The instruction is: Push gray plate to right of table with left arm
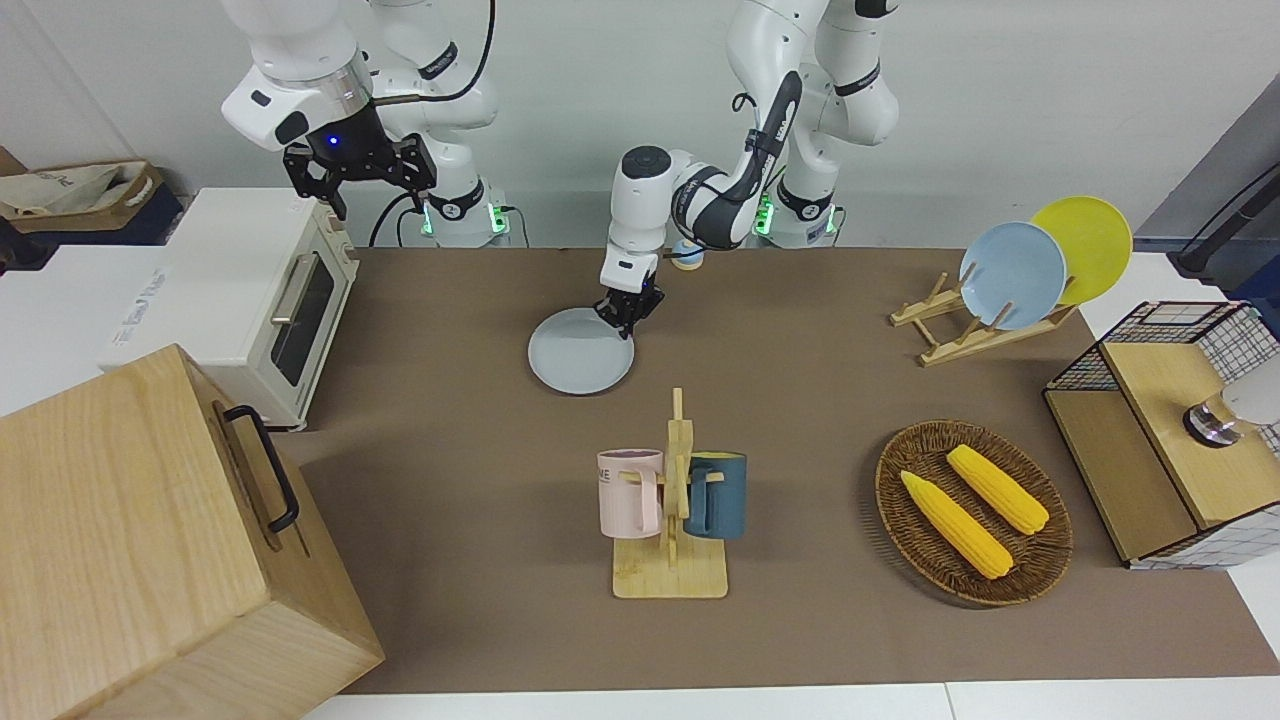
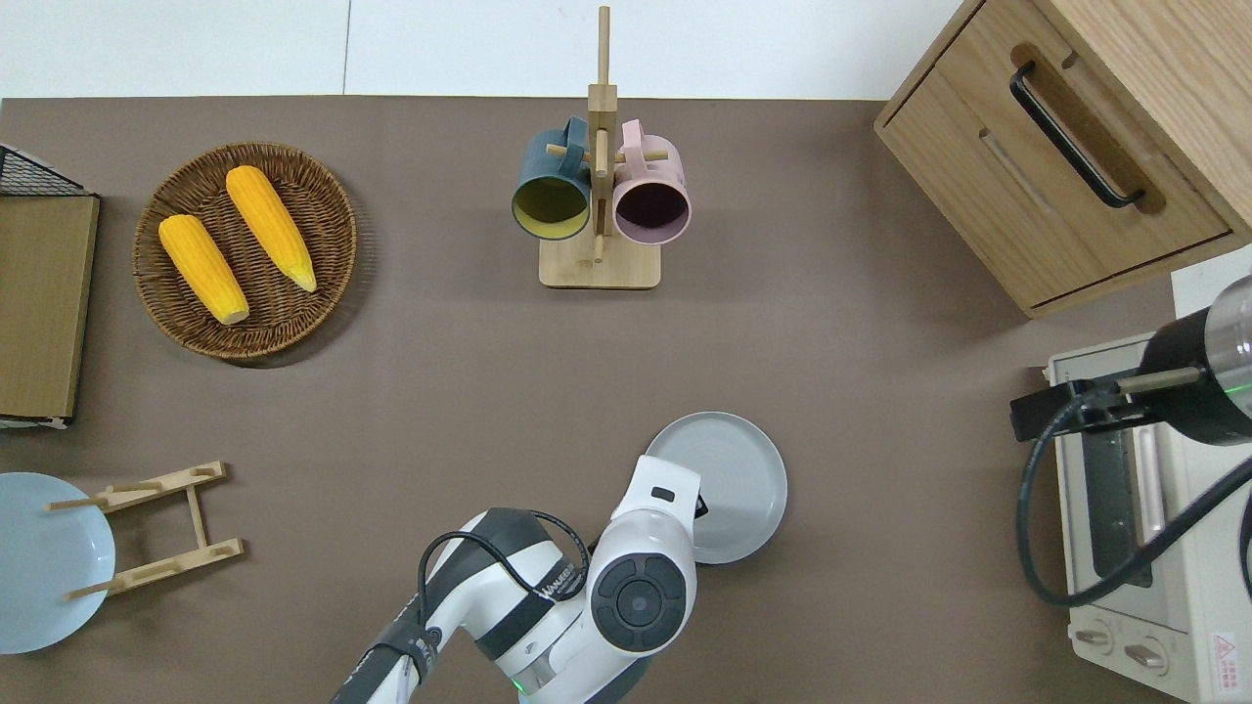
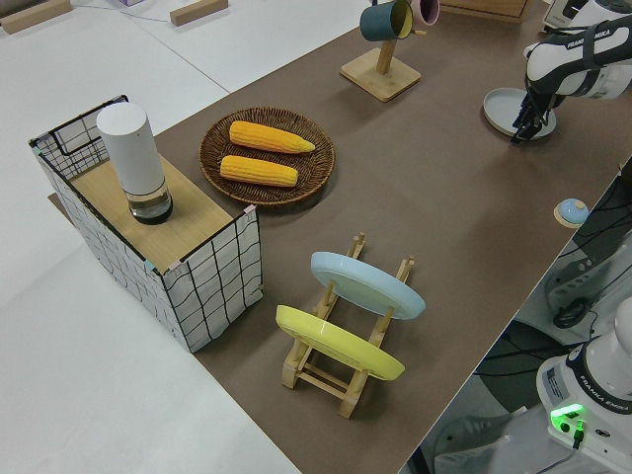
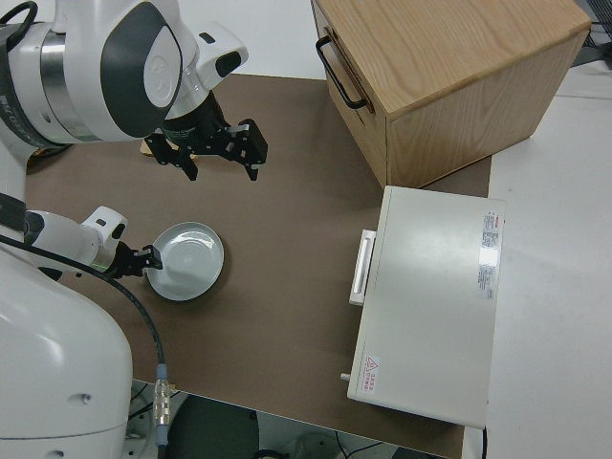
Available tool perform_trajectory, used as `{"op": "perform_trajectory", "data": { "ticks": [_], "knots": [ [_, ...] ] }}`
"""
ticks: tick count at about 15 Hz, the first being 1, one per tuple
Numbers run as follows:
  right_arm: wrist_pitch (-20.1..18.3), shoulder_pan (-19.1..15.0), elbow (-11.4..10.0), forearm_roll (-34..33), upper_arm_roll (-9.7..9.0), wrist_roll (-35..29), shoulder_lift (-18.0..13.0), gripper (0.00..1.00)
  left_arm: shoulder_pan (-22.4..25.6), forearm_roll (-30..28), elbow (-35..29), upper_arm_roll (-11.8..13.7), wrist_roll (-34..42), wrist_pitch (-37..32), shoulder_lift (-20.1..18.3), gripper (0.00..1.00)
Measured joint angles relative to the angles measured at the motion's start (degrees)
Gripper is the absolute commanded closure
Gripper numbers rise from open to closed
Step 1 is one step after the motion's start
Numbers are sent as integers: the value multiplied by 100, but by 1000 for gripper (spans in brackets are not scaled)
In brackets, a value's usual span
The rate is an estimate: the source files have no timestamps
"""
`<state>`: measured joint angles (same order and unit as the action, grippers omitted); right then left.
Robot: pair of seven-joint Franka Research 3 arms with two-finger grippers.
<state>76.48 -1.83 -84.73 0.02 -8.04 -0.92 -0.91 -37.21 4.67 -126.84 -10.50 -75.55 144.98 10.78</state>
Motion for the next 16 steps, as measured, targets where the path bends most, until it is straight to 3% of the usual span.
{"op": "perform_trajectory", "data": {
  "ticks": [4, 7, 10, 16],
  "knots": [
    [0, 0, 0, 0, 0, 0, 0, 17, 4, 22, 205, 13, 121, -304, 0, 0],
    [0, 0, 0, 0, 0, 0, 0, 17, 30, 32, 294, 71, 636, -604, -47, 0],
    [0, 0, 0, 0, 0, 0, 0, 17, 323, 28, 378, 150, 1538, -1116, -302, 0],
    [0, 0, 0, 0, 0, 0, 0, 17, 1495, -366, 404, 205, 3837, -2302, -1149, 0]
  ]
}}
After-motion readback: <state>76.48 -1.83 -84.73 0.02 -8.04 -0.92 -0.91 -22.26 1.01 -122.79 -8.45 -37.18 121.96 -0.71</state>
